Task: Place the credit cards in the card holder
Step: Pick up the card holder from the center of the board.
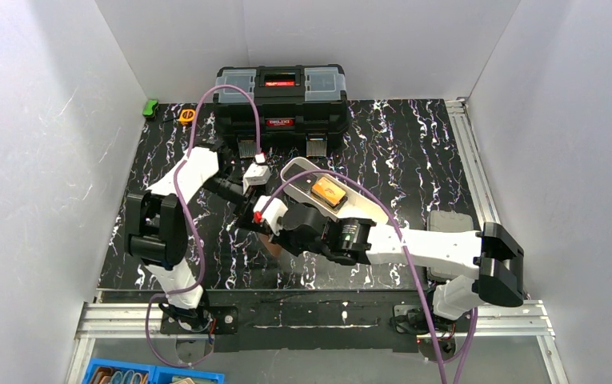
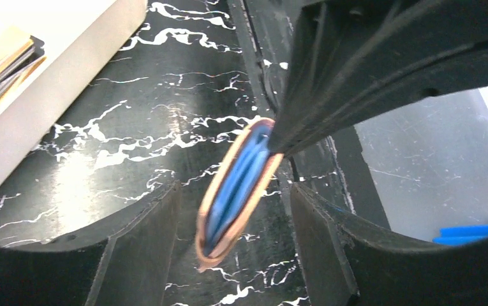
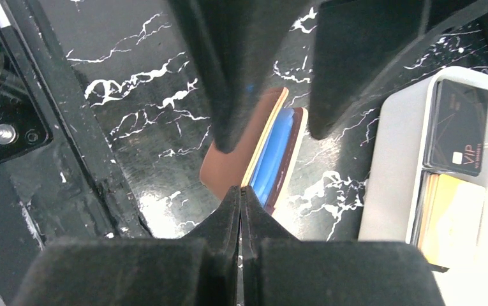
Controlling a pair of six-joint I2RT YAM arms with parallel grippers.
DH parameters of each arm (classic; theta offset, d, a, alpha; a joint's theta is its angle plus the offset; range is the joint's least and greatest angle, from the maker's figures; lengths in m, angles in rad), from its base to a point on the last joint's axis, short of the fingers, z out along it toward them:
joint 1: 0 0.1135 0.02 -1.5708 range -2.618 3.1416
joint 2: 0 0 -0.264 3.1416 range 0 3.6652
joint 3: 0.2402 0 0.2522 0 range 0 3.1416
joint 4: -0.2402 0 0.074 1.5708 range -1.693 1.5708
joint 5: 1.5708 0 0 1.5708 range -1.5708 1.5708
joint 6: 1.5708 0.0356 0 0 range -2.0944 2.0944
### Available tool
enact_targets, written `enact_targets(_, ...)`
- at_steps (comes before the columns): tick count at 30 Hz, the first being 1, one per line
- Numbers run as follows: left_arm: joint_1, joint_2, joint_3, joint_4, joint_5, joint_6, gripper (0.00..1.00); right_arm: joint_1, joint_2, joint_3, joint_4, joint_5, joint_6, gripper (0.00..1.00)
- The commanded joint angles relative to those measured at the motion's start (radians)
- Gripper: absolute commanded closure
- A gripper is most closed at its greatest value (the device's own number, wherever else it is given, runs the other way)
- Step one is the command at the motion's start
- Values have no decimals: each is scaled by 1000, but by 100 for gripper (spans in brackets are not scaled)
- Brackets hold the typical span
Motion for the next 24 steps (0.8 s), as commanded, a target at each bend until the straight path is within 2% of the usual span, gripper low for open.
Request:
enact_targets(1,-1,-75,-45,-230,51,142,37,6,3,67,70,51,-37,99)
enact_targets(3,4,-76,-48,-231,38,142,32,10,0,76,72,53,-38,99)
enact_targets(6,10,-83,-44,-224,31,143,31,18,-7,78,70,61,-43,99)
enact_targets(9,10,-97,-33,-199,45,122,40,21,-15,78,66,61,-48,99)
enact_targets(11,10,-94,-16,-211,56,126,54,25,-15,80,68,64,-53,99)
enact_targets(13,10,-86,4,-231,58,123,72,27,-13,86,68,76,-54,99)
enact_targets(15,10,-96,10,-232,47,112,99,28,-13,85,80,88,-54,99)
enact_targets(22,17,-160,-11,-232,19,77,100,29,-13,110,90,185,-11,99)
enact_targets(23,17,-170,-2,-232,22,64,100,29,-21,118,76,201,-3,93)
enact_targets(24,20,-180,11,-232,27,51,100,29,-36,123,56,217,5,76)
